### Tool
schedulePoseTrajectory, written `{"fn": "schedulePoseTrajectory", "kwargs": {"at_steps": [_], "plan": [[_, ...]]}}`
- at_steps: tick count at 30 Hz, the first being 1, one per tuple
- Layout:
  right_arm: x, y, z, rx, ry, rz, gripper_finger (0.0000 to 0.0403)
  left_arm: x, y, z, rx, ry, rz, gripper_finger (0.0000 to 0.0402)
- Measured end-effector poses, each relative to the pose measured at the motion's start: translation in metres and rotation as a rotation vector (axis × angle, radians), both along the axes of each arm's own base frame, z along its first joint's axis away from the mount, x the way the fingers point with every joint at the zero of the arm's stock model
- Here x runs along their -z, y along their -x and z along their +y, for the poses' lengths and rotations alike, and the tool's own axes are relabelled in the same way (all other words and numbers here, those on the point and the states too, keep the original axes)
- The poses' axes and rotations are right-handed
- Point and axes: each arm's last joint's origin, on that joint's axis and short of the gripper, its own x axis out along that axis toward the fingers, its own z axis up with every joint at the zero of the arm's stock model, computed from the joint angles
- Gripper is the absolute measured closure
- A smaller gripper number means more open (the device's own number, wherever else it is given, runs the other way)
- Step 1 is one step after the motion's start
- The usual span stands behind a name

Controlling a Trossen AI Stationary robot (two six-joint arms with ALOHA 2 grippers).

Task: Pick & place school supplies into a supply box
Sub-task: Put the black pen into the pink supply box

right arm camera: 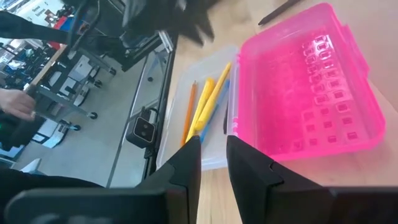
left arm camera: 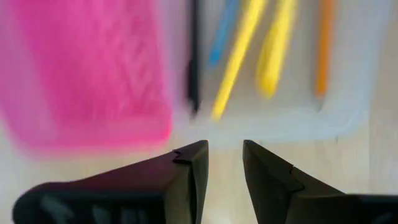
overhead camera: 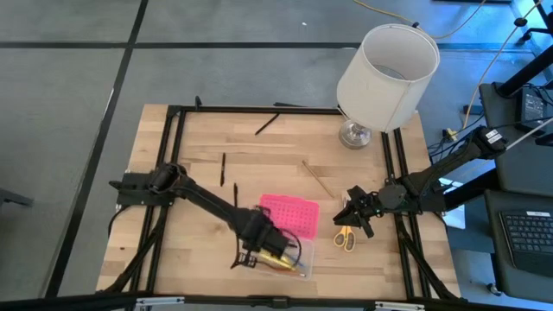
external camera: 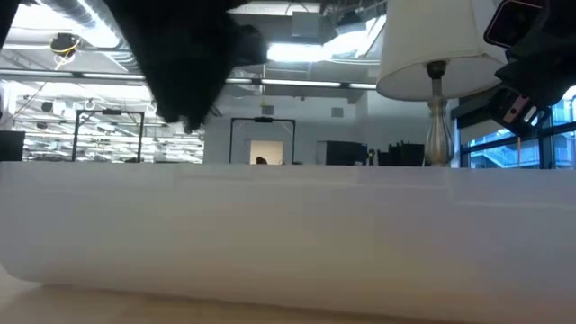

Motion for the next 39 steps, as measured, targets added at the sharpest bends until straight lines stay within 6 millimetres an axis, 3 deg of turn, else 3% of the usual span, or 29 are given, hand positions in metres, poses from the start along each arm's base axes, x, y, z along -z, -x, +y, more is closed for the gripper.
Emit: {"fn": "schedulePoseTrajectory", "kwargs": {"at_steps": [5, 10, 15, 21, 31, 36, 39], "plan": [[0.001, 0.000, 0.000, 0.000, 0.004, 0.006, 0.0320, -0.014, 0.013, 0.035, -0.379, -0.156, 0.092, 0.0308], [0.001, 0.000, 0.000, 0.000, 0.007, 0.013, 0.0320, -0.014, 0.021, 0.059, -0.694, -0.371, -0.030, 0.0304], [0.001, 0.000, 0.000, 0.000, 0.008, 0.014, 0.0320, -0.012, 0.022, 0.064, -0.749, -0.504, -0.150, 0.0309], [0.002, 0.001, 0.000, 0.000, 0.013, 0.023, 0.0320, -0.011, 0.018, 0.062, -0.798, -0.449, -0.183, 0.0305], [0.002, 0.001, 0.000, 0.000, 0.013, 0.024, 0.0320, -0.010, 0.019, 0.058, -0.807, -0.394, -0.143, 0.0198], [0.002, 0.000, -0.001, 0.024, 0.021, 0.019, 0.0320, -0.009, 0.020, 0.054, -0.925, -0.347, -0.146, 0.0178], [0.002, 0.000, -0.001, 0.032, 0.023, 0.018, 0.0320, -0.009, 0.019, 0.063, -0.991, -0.361, -0.136, 0.0179]]}}
